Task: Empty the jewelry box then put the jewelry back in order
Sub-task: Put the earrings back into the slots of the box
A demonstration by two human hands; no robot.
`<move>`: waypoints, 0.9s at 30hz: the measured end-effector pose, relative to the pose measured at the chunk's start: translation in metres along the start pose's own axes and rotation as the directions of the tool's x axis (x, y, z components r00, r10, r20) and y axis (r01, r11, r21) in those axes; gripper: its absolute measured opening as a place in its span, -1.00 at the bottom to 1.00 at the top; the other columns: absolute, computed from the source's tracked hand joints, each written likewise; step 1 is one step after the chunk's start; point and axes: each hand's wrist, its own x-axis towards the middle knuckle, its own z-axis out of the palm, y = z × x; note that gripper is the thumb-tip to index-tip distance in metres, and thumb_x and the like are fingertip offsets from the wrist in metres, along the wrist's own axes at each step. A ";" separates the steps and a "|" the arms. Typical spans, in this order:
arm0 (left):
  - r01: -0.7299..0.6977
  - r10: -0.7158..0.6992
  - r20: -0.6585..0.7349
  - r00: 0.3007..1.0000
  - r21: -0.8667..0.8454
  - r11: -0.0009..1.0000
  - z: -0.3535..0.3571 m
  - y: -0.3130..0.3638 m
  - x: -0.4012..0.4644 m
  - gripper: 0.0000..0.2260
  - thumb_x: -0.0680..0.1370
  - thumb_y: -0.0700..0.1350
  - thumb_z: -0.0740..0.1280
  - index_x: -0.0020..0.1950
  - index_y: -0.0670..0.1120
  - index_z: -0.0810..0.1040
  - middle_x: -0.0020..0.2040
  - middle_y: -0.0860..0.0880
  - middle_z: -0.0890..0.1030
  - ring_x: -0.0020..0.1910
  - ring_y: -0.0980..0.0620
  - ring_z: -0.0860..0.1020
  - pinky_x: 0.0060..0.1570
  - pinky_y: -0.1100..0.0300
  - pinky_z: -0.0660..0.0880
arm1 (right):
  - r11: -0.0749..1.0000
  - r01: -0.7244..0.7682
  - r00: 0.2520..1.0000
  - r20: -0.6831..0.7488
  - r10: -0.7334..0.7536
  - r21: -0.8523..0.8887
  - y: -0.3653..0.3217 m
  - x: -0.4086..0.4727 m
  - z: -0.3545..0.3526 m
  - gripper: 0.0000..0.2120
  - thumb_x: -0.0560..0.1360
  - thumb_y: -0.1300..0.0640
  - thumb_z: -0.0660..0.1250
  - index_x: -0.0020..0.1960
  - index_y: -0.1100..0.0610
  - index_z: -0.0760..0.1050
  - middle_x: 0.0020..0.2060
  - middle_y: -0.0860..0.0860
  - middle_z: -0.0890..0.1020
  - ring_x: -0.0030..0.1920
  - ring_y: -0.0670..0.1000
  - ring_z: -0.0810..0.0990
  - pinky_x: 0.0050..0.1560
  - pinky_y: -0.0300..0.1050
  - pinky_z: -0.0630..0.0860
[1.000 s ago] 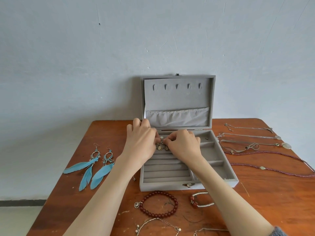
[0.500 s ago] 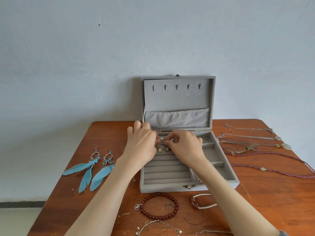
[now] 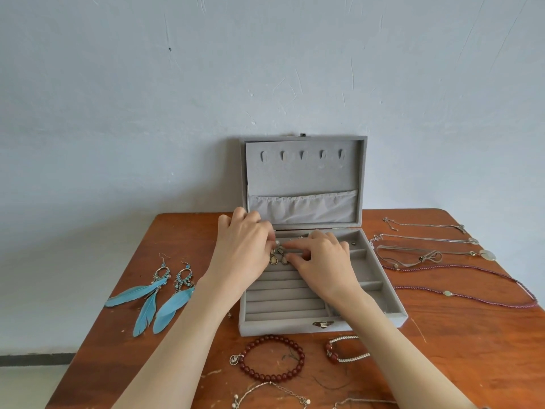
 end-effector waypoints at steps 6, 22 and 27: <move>-0.027 0.026 0.094 0.995 0.008 1.000 -0.005 -0.003 0.000 -0.81 0.56 0.01 0.24 0.11 0.13 0.59 0.07 0.11 0.53 0.16 0.01 0.31 0.04 0.11 0.14 | 0.989 0.083 0.997 0.009 -0.082 -0.122 0.000 -0.001 0.000 -0.74 0.55 -0.01 0.21 0.20 -0.21 0.51 -0.13 -0.10 0.36 0.11 0.02 0.40 0.00 -0.11 0.16; -0.057 0.049 0.131 0.990 0.062 0.996 -0.006 -0.006 0.000 -0.80 0.51 0.12 0.28 0.09 0.21 0.60 0.05 0.12 0.54 0.11 0.02 0.32 -0.02 0.12 0.15 | 0.967 0.177 0.984 0.038 -0.173 -0.181 -0.001 -0.004 -0.001 -0.74 0.56 -0.05 0.16 0.19 -0.17 0.53 -0.12 -0.08 0.32 0.08 0.02 0.39 0.01 -0.09 0.19; -0.074 0.067 0.125 0.990 0.057 0.996 -0.005 -0.007 0.000 -0.79 0.51 0.13 0.28 0.10 0.20 0.60 0.04 0.11 0.54 0.10 0.02 0.31 -0.04 0.13 0.12 | 0.966 0.166 0.986 0.060 -0.157 -0.196 -0.002 -0.004 -0.001 -0.73 0.57 -0.07 0.14 0.20 -0.19 0.51 -0.12 -0.09 0.31 0.10 0.01 0.38 0.00 -0.10 0.17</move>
